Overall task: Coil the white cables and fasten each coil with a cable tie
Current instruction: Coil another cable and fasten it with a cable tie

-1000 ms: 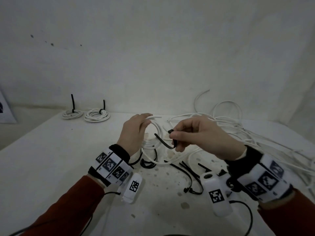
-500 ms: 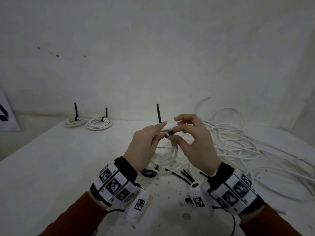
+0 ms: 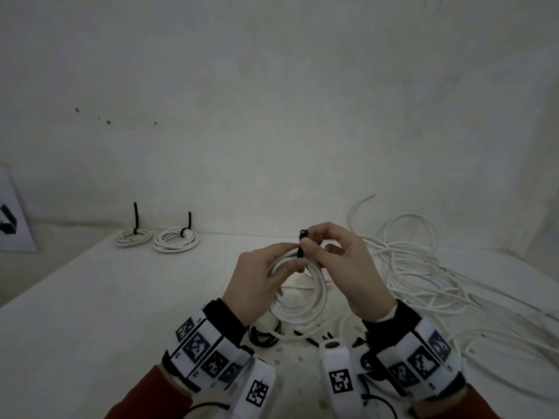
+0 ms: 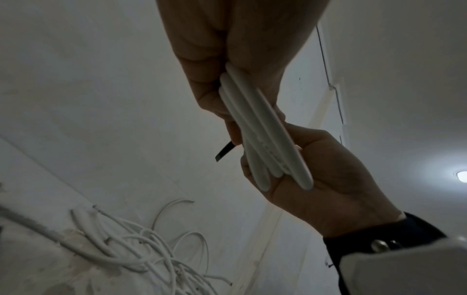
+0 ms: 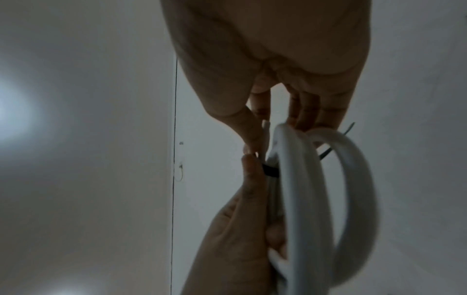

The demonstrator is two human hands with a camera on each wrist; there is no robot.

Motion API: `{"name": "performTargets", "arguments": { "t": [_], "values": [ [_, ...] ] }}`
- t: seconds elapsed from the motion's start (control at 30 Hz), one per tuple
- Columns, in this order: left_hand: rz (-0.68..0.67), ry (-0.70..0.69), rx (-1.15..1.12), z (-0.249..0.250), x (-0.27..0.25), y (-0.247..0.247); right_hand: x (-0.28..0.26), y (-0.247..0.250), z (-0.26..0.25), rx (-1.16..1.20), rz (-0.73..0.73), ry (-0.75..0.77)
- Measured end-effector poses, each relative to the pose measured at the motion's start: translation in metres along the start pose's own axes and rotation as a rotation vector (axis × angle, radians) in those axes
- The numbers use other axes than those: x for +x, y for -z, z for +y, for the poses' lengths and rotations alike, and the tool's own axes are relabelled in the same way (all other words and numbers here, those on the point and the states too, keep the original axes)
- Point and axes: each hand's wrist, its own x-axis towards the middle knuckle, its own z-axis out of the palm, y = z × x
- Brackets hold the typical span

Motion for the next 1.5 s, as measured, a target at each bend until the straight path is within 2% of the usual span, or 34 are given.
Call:
{"name": "performTargets", "arguments": {
  "t": [0.17, 0.33, 0.4, 0.47, 0.6, 0.8, 0.9, 0.97, 1.1, 1.23, 1.5],
  "values": [
    [0.024, 0.114, -0.210, -0.002, 0.012, -0.010, 0.006, 0.008, -0.006, 0.155, -0.004, -0.068],
    [0.050, 0.152, -0.286, 0.000, 0.018, -0.011, 0.013, 0.023, 0.001, 0.295, 0.259, -0.187],
    [0.037, 0.141, -0.276, 0.000, 0.017, -0.010, 0.014, 0.024, 0.002, 0.346, 0.217, -0.277],
    [-0.002, 0.125, -0.278, 0.001, 0.014, -0.008, 0.013, 0.022, 0.004, 0.398, 0.160, -0.300],
    [-0.015, 0.121, -0.260, 0.002, 0.013, -0.005, 0.009, 0.017, 0.004, 0.327, 0.220, -0.159],
    [0.023, 0.125, -0.278, 0.001, 0.015, -0.001, 0.005, 0.017, -0.008, 0.102, 0.114, 0.107],
    [0.023, 0.114, -0.272, 0.005, 0.014, -0.002, 0.004, 0.019, -0.011, 0.128, 0.209, 0.146],
    [0.030, 0.106, -0.277, 0.007, 0.013, -0.003, 0.005, 0.021, -0.010, 0.048, 0.250, 0.166],
    [0.039, 0.096, -0.280, 0.008, 0.013, -0.003, 0.006, 0.024, -0.006, -0.108, 0.211, 0.168],
    [0.036, 0.089, -0.272, 0.008, 0.013, -0.002, 0.007, 0.026, -0.005, -0.142, 0.176, 0.162],
    [0.000, 0.094, -0.252, 0.007, 0.012, -0.004, 0.006, 0.030, -0.010, -0.176, 0.141, 0.256]
  ]
}}
